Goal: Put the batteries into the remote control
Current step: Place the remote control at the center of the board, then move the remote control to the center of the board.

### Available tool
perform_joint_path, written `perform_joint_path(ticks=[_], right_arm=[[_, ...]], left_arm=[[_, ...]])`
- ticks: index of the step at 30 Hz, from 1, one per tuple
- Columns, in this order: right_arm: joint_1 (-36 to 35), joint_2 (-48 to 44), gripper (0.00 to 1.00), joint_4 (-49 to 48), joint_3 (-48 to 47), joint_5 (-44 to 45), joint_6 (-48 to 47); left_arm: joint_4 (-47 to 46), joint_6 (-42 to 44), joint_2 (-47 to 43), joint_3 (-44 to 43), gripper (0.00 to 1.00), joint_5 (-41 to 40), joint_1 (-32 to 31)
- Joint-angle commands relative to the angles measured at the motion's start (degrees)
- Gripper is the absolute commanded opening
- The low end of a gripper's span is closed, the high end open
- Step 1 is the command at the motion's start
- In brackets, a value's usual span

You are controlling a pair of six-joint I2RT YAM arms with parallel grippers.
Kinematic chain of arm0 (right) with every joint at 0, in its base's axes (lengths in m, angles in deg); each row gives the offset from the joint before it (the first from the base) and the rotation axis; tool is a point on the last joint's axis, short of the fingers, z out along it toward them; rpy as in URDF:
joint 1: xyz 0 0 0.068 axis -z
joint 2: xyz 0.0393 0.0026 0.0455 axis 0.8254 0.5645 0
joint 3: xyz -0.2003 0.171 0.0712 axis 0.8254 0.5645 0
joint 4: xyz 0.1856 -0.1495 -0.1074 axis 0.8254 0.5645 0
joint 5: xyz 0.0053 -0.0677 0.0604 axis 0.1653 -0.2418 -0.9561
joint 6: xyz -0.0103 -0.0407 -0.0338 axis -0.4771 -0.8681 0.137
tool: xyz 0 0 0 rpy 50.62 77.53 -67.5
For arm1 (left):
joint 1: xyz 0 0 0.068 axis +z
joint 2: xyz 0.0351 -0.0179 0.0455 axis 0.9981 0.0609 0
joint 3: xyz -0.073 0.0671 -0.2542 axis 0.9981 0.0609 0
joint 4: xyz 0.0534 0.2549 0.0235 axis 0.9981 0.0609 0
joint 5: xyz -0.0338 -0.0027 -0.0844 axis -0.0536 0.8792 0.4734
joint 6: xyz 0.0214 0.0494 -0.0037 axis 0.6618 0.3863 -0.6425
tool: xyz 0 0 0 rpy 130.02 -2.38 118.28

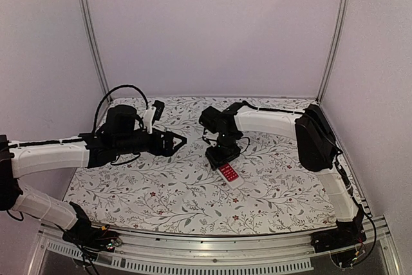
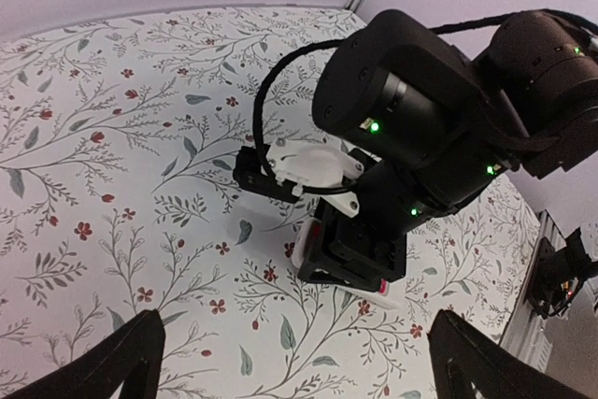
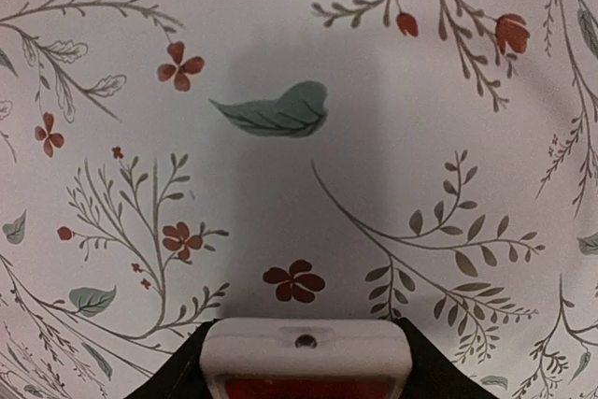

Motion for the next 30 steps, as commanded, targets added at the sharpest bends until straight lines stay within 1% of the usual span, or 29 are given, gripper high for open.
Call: perform_joint_path(ticks=[1,3,7,9,13,14,17,20,22,25,30], right_arm=[[0.60,3.45,0.63,-2.57,1.27,3.01,0.06],[0.62,3.46,0.66,-2.76,1.47,2.74,0.11],[0.72,2.34,0.74,-3.62,2.00,1.37,0.23],[0.97,0.81,0.77,-4.68,3.40,-1.15,0.40],[2.77,-7.28,0.79,-10.53,11.38,-4.62,1.22],[3.29,-11.07,0.79,-11.95,13.62,-4.64,1.36],[3.99,-19.03,0.81,-13.41,18.63,-2.41,0.38],[5.35,-24.20,0.81,-13.44,23.34,0.10,-1.04],[6.26,-26.09,0.81,-13.41,26.80,3.99,-1.70],[7.45,-27.67,0.82,-13.65,31.07,6.43,-2.53],[7.46,-27.51,0.81,-14.85,36.31,11.05,-3.62]], left_arm=[[-0.49,-0.20,0.47,0.31,1.00,0.09,0.83],[-0.34,-0.17,0.67,0.14,1.00,0.11,0.83],[0.67,-0.14,1.24,-0.22,1.00,0.07,0.83],[1.44,-0.12,1.41,-0.38,1.00,-0.22,0.84],[3.33,0.28,2.09,-0.43,1.00,-1.60,0.83],[3.37,0.04,2.11,-0.35,0.99,-1.63,0.79],[2.92,-0.48,2.46,-0.29,0.99,-1.40,0.60],[3.00,-0.51,3.19,-0.91,0.99,-1.79,0.17],[3.26,-0.40,3.55,-1.35,1.00,-2.16,-0.08],[3.50,-0.52,4.12,-1.88,1.00,-2.37,-0.38],[5.83,-1.14,5.14,-3.80,1.00,-3.88,-0.53]])
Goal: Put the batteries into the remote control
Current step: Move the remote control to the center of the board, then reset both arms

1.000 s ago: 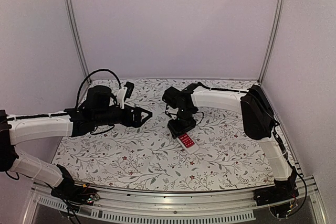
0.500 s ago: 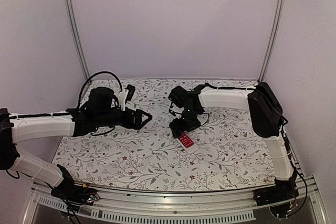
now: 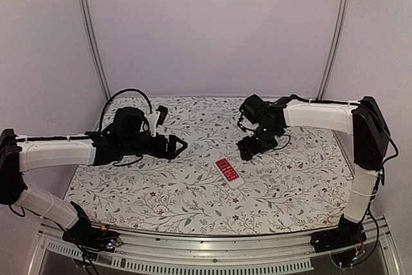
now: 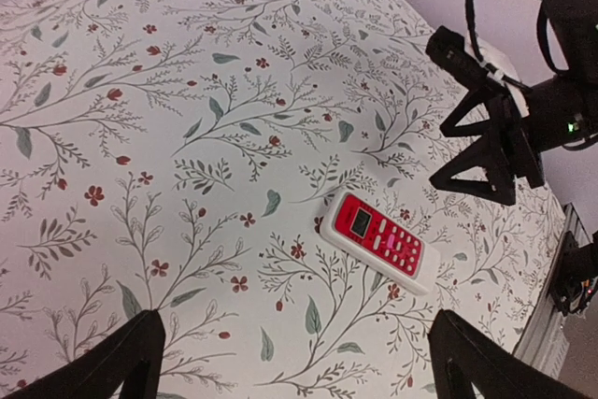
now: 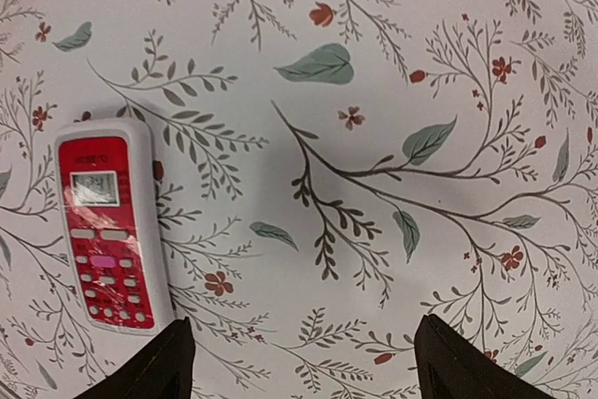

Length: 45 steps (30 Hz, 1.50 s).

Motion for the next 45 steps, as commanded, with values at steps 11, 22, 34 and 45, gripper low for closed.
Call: perform_joint_path(ticks=[11,22,34,45], right_arm=[[-2.63,4.02,0.84,-3.53,7.85,4.51,-1.10],[-7.91,4.60,0.85,-4.92,8.43,0.58,1.95],[-9.49,-0.72,0.88,-5.20,11.02,2.56,4.88],[1.88,-24.77,0.98,-12.64,18.47,-4.13,3.12]], left_arm=[[3.09,-1.98,2.15,-3.85,1.00,-3.08,-0.24],[3.55,-1.99,2.36,-5.22,1.00,-3.08,-0.24],[6.08,-2.80,1.88,-5.22,1.00,-1.33,-0.24],[17.91,0.18,7.76,-19.04,1.00,-2.81,4.02]])
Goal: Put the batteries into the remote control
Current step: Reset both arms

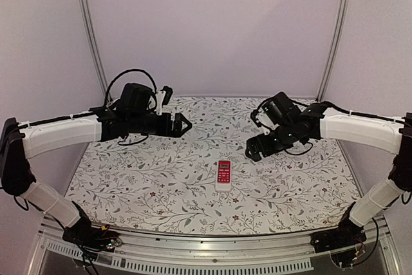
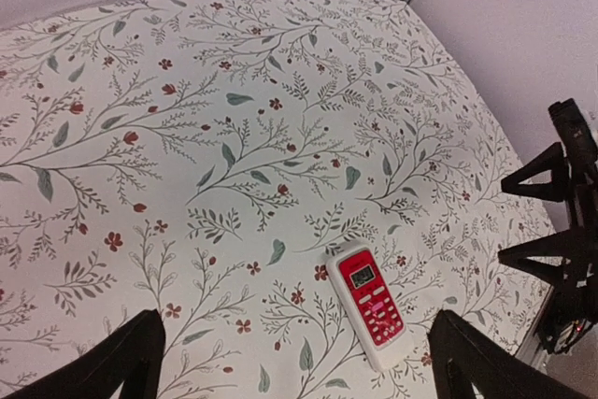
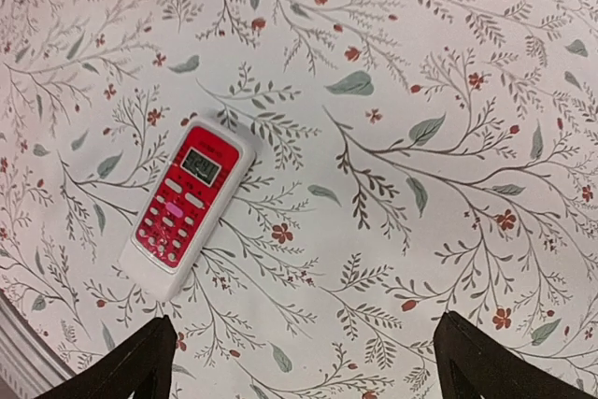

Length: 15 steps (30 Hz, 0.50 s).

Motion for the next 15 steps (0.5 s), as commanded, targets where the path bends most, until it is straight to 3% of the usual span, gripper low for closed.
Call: perform_joint_path(ticks=[1,7,15], right_arm=[[6.60,-10.35,0.99,-5.64,2.97,-3.70,-1.14],[15.85,-19.39,0.99,-11.95,9.57,-8.29,-2.01],[16.76,-20.95,0.99,-19.24,19.21,-8.67,-0.35]], left_arm=[[5.26,1.51,1.56,-3.58,1.00,-0.87,3.77],[5.95,0.86,-0.16,-2.40,1.00,-2.72,8.95],[1.47,-1.41,-5.60,8.08,1.00,-5.26,10.83]])
